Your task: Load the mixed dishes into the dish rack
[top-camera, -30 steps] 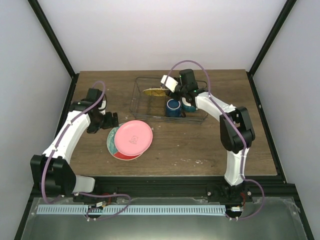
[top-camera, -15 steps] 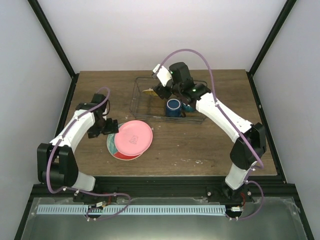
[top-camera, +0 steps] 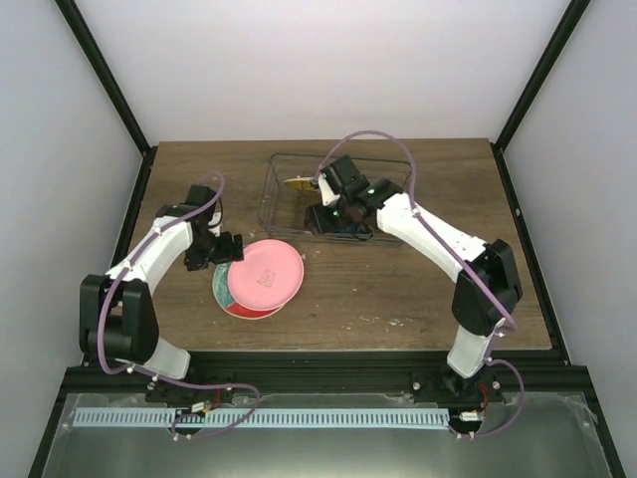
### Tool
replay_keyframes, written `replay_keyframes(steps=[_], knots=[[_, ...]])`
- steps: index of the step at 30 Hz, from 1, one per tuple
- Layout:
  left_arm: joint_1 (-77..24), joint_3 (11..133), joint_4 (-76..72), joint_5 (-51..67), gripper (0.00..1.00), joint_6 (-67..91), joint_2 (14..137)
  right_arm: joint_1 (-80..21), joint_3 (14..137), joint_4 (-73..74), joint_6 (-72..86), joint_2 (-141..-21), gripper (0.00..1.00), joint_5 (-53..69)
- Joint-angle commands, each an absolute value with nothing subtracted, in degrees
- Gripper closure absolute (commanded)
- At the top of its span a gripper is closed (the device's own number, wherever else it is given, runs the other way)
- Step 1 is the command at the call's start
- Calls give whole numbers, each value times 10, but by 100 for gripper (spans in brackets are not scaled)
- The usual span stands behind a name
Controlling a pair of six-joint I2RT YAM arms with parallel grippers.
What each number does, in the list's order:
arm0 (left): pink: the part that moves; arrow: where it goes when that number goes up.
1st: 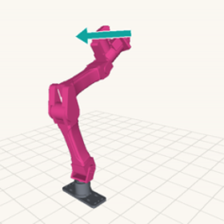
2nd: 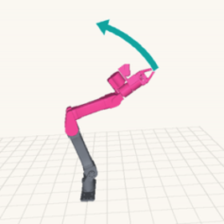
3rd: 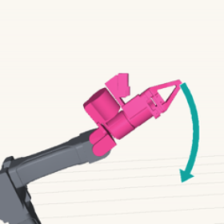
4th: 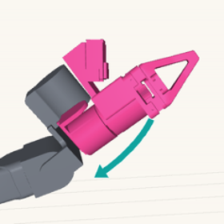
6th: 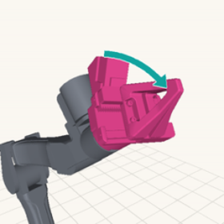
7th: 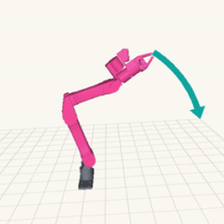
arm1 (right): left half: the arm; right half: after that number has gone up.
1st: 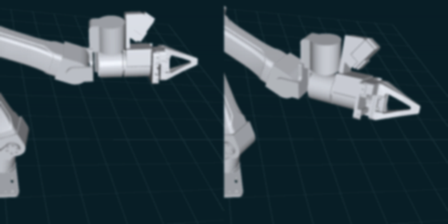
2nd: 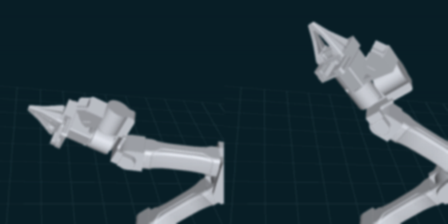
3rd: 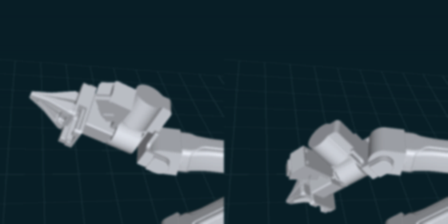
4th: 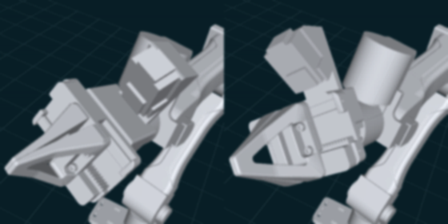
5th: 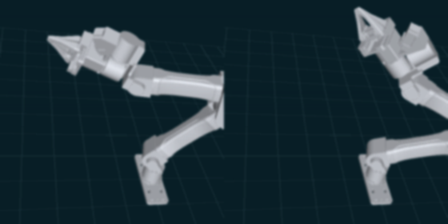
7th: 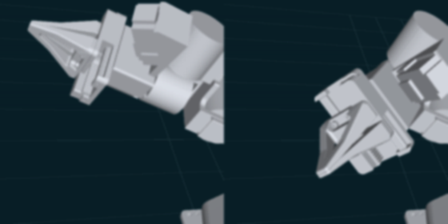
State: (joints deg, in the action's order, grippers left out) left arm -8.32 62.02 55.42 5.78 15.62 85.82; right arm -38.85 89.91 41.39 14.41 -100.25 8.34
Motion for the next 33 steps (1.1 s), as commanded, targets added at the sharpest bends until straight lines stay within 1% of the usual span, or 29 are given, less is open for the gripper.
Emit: replay_keyframes(steps=[1,5,10,13,17,29,33], knots=[[-82,606,527,88,2,139,860,-420,896,463,234,-1017,39,156],[-82,599,516,102,3,133,864,-435,892,478,256,-1034,37,195],[-83,589,504,112,3,128,867,-444,873,482,267,-1049,38,217],[-86,587,499,118,3,127,865,-449,856,477,268,-1055,41,219],[-90,586,497,122,3,126,863,-451,826,452,271,-1062,48,222],[-99,586,506,115,4,117,857,-461,806,357,277,-1108,50,207],[-100,586,508,113,4,118,854,-461,811,341,276,-1128,55,202]])
